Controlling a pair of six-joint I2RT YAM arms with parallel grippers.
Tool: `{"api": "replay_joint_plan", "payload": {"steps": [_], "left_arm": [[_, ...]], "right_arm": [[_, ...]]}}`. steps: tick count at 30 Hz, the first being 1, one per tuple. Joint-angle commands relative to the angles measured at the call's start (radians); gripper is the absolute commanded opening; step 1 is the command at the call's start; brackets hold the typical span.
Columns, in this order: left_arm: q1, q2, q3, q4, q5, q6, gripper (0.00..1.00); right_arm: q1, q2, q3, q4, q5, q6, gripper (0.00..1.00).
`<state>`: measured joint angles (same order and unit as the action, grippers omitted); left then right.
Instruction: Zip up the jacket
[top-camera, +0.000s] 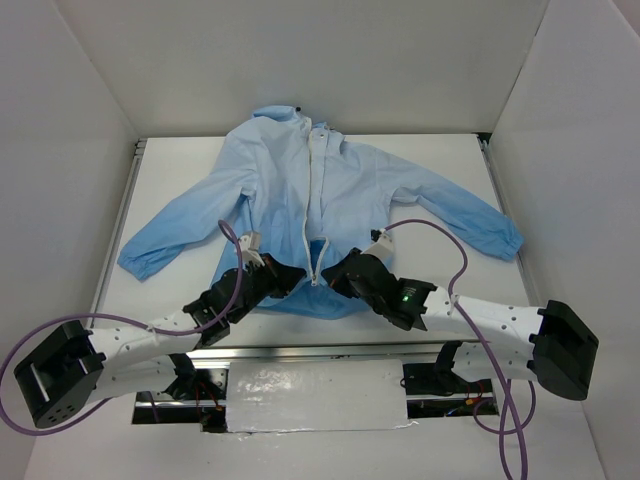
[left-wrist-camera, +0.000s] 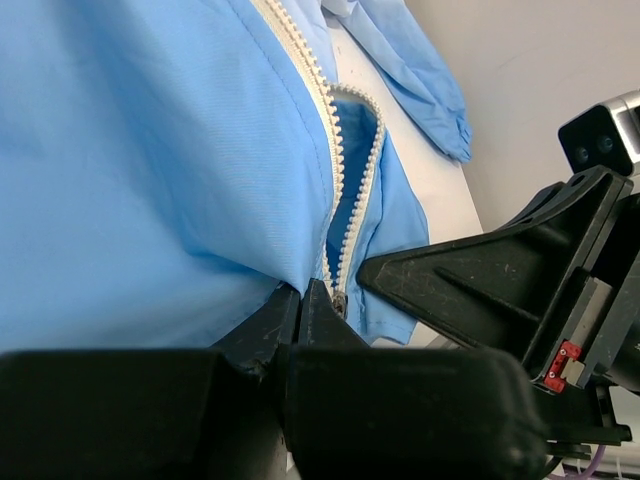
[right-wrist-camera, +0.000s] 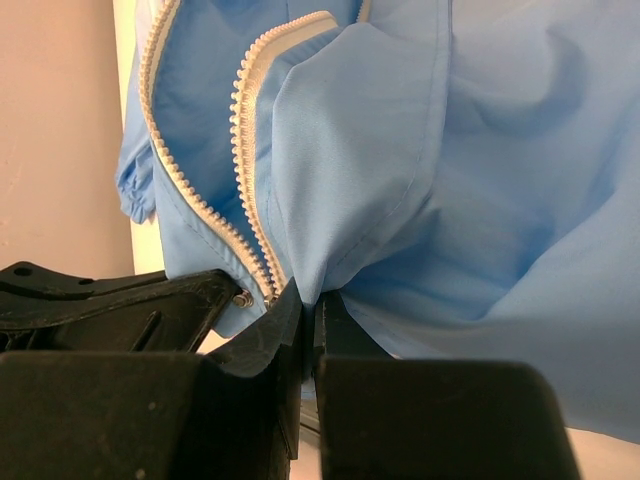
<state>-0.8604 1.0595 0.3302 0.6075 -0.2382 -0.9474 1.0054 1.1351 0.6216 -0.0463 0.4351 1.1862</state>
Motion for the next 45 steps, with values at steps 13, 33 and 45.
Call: {"api": "replay_joint_plan", "payload": {"steps": [13,33,45], "left_arm": [[-0.006,0.022,-0.005,0.114,0.158,0.117,0.0],[0.0,-0.023,-0.105,0.316,0.28,0.116,0.0],[0.032,0.014,-0.151,0.486,0.359,0.088,0.0]], "right_arm": [[-0.025,-0.064,-0.023,0.184,-0.051,-0.149,0.0],[-0.258,-0.152,-0.247,0.62,-0.564,-0.355,0.0],[-0.274,-0.1,-0.243,0.645,-0.57,-0.401,0.0]]}}
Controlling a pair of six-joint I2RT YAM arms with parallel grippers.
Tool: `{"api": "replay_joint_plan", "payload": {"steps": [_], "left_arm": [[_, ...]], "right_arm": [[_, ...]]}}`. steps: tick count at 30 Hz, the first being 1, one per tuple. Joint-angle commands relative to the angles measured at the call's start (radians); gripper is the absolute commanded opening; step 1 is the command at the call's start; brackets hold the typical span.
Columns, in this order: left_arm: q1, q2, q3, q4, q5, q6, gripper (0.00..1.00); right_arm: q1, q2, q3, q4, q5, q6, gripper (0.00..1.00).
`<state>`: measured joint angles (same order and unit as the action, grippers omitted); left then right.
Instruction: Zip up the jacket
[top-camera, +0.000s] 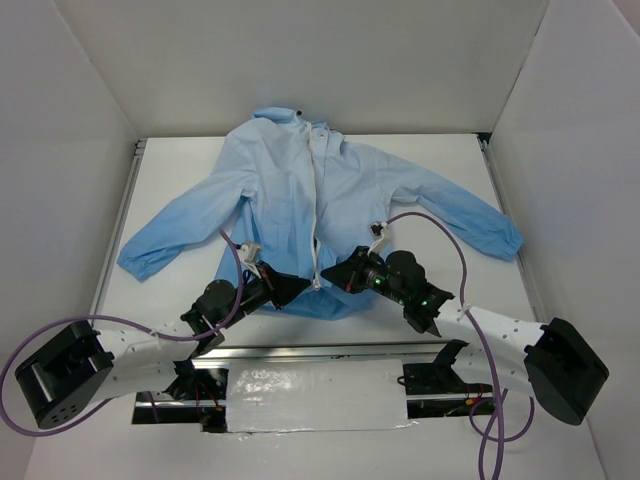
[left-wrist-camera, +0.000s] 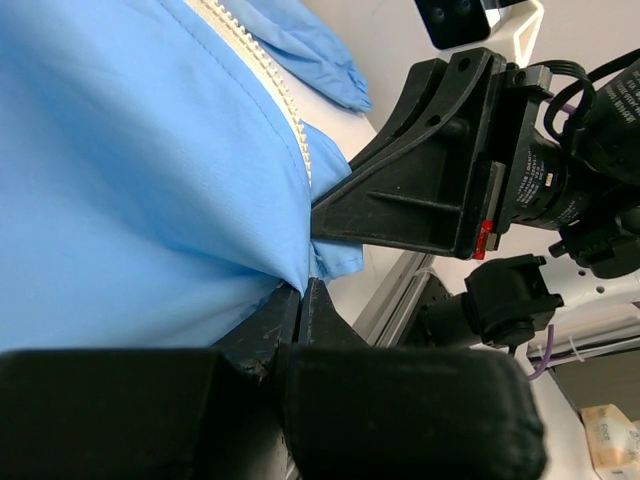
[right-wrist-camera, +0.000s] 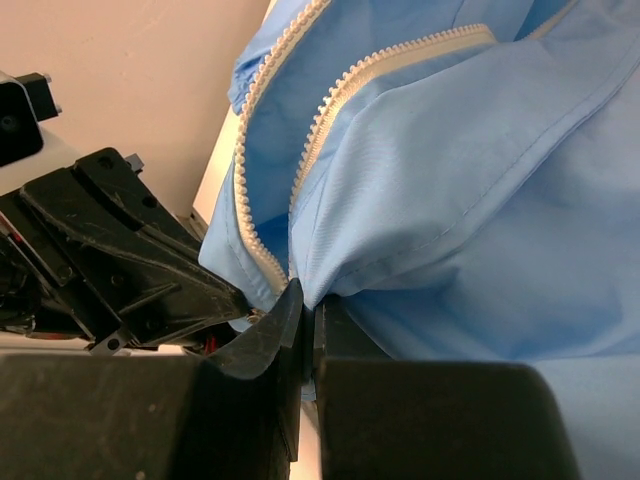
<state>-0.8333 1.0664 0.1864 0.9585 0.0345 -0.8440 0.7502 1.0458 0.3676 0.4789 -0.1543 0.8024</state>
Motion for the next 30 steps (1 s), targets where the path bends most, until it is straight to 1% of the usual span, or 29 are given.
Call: {"api": "replay_joint_plan", "payload": {"steps": [1,3,7,11,12,14,16,18,19,20,22,24,25,26,27,29,30], "left_arm": [[0.016,0.009,-0.016,0.143,0.091,-0.02,0.0],[0.022,0.015,-0.025,0.174,0.102,-0.027,0.0],[0.028,0.047,-0.025,0.183,0.116,-0.027,0.0],[0.028,0.102,-0.041,0.278,0.137,-0.035,0.0],[0.028,0.13,-0.048,0.327,0.143,-0.036,0.0],[0.028,0.156,-0.054,0.379,0.174,-0.043,0.0],[0.028,0.194,-0.057,0.44,0.198,-0.043,0.0],[0.028,0.228,-0.068,0.479,0.199,-0.047,0.0],[0.028,0.239,-0.073,0.526,0.199,-0.052,0.0],[0.028,0.247,-0.079,0.551,0.199,-0.052,0.0],[0.028,0.265,-0.09,0.592,0.194,-0.058,0.0],[0.028,0.27,-0.075,0.576,0.194,-0.056,0.0],[0.028,0.271,-0.067,0.557,0.196,-0.05,0.0],[0.028,0.276,-0.062,0.534,0.196,-0.05,0.0],[0.028,0.277,-0.062,0.539,0.194,-0.049,0.0],[0.028,0.28,-0.071,0.571,0.191,-0.055,0.0],[0.028,0.279,-0.071,0.569,0.191,-0.055,0.0]], "right_arm": [[-0.029,-0.016,0.004,0.122,0.021,-0.002,0.0],[-0.063,-0.027,-0.013,0.135,0.003,0.009,0.0],[-0.077,-0.029,-0.025,0.178,-0.047,0.027,0.0],[-0.077,0.003,0.002,0.167,-0.062,0.02,0.0],[-0.078,0.006,0.001,0.174,-0.065,0.021,0.0],[-0.077,0.011,0.001,0.172,-0.057,0.024,0.02],[-0.077,0.007,-0.004,0.167,-0.039,0.024,0.02],[-0.077,0.003,-0.004,0.144,-0.022,0.024,0.02],[-0.078,-0.001,-0.004,0.136,-0.022,0.023,0.02],[-0.077,-0.004,-0.002,0.113,0.013,0.027,0.02],[-0.077,-0.009,0.001,0.09,0.033,0.029,0.02],[-0.077,-0.01,0.007,0.073,0.038,0.024,0.02],[-0.077,-0.015,0.011,0.067,0.035,0.018,0.07],[-0.078,-0.02,0.02,0.047,0.039,0.015,0.1],[-0.078,-0.023,0.025,0.037,0.045,0.012,0.1],[-0.077,-0.033,0.036,0.006,0.059,0.004,0.16],[-0.077,-0.032,0.039,-0.003,0.068,-0.002,0.16]]}}
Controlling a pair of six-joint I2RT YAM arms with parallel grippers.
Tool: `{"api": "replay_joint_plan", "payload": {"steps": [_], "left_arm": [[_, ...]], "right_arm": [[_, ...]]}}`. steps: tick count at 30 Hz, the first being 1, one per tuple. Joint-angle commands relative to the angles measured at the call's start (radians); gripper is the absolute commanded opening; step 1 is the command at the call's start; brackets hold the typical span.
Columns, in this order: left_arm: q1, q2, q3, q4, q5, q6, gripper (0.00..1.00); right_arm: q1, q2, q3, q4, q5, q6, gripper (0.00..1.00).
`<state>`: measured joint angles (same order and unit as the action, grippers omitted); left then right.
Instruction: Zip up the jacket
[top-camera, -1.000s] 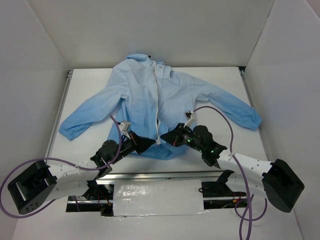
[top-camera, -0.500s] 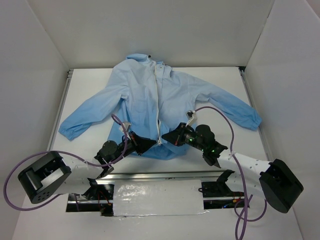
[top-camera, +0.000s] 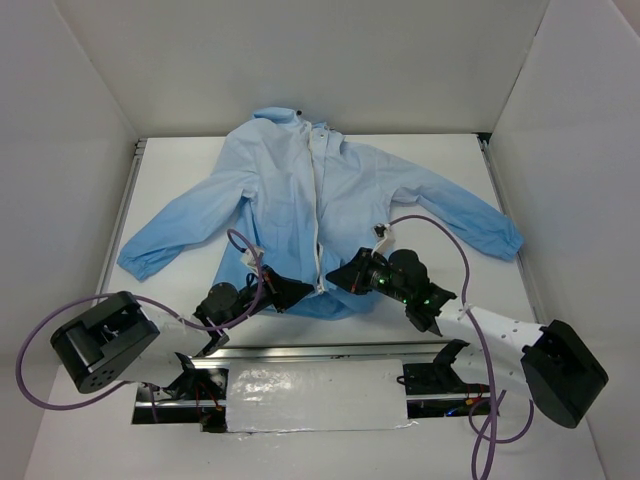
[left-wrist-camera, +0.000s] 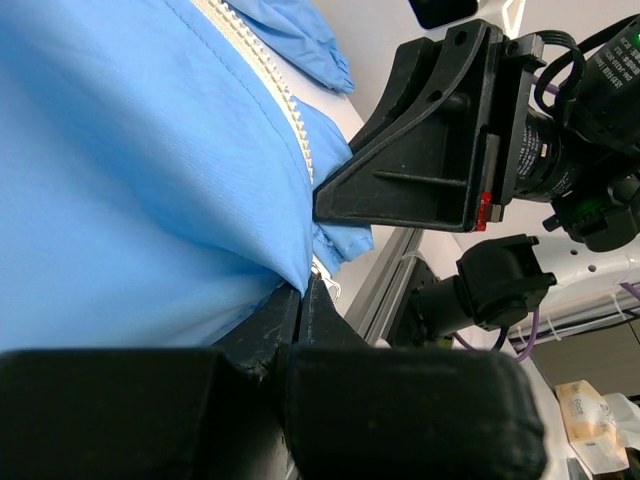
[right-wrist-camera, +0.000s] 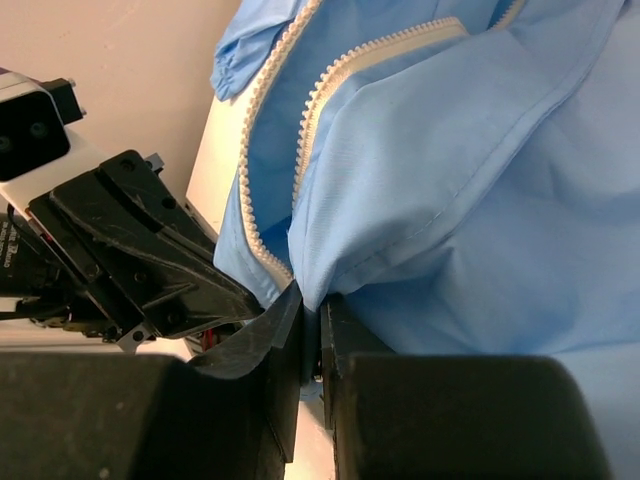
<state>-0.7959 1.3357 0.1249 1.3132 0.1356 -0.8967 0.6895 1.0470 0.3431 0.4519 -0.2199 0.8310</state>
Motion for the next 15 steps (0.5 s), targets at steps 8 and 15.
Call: {"api": "replay_joint_plan", "payload": {"steps": [8,15], "left_arm": [[-0.009,0.054,-0.016,0.25,0.102,-0.016,0.0],[-0.009,0.083,-0.019,0.278,0.105,-0.018,0.0]], "right_arm": [[-0.018,0.028,0.076,0.014,0.109,-0.012,0.27],[-0.019,-0.033,0.126,-0.102,0.177,-0.055,0.6]]}}
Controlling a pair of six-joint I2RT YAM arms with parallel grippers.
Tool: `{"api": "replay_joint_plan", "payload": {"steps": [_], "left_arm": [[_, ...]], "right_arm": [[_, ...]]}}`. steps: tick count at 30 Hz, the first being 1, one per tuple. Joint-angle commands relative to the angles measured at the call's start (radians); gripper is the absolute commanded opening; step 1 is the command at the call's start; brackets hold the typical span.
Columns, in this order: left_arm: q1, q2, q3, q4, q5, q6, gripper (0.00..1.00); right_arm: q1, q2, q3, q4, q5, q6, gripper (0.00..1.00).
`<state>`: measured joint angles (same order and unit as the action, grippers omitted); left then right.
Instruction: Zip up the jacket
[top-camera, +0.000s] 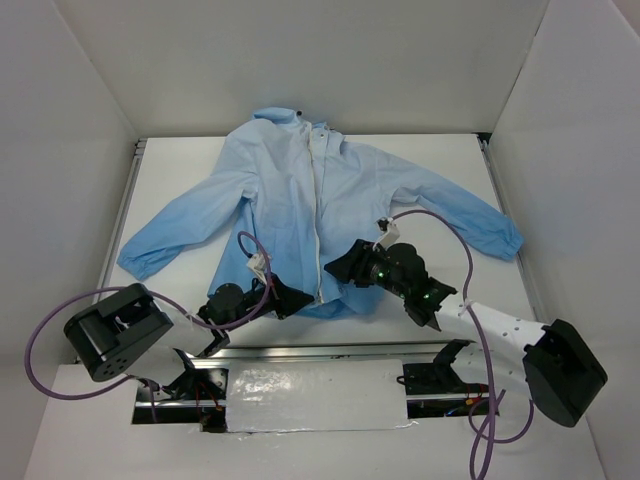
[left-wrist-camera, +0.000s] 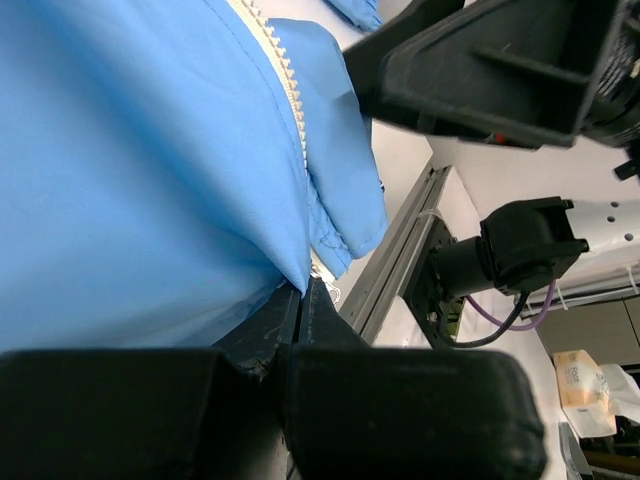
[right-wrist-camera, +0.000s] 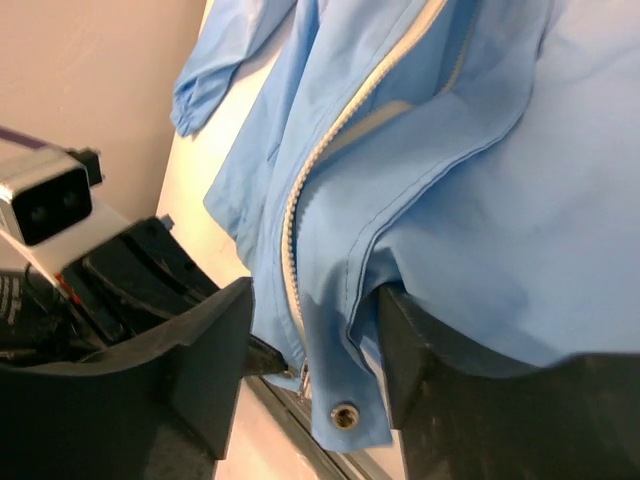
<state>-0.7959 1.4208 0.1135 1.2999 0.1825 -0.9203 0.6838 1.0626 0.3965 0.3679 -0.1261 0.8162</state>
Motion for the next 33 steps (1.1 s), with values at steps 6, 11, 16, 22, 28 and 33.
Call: {"api": "replay_joint_plan", "payload": {"steps": [6,11,16,22,28,33], "left_arm": [[-0.009,-0.057,-0.002,0.214,0.043,0.027,0.0],[-0.009,-0.08,0.005,0.174,0.038,0.038,0.0],[-0.011,-0.072,0.018,0.171,0.046,0.034,0.0],[-0.012,-0.06,0.038,0.153,0.043,0.04,0.0],[-0.014,-0.063,0.048,0.15,0.051,0.043,0.0],[-0.022,-0.085,0.052,0.128,0.049,0.052,0.0]], "right_arm": [[-0.015,-0.107,0.194,-0.307,0.262,-0.06,0.79],[0.003,-0.145,0.291,-0.501,0.396,-0.058,0.96],[0.02,-0.18,0.315,-0.566,0.34,-0.04,0.95],[0.285,-0.294,0.254,-0.619,0.423,0.222,0.9],[0.517,-0.329,0.14,-0.622,0.561,0.552,0.83],[0.579,-0.26,0.078,-0.543,0.611,0.69,0.69]]}}
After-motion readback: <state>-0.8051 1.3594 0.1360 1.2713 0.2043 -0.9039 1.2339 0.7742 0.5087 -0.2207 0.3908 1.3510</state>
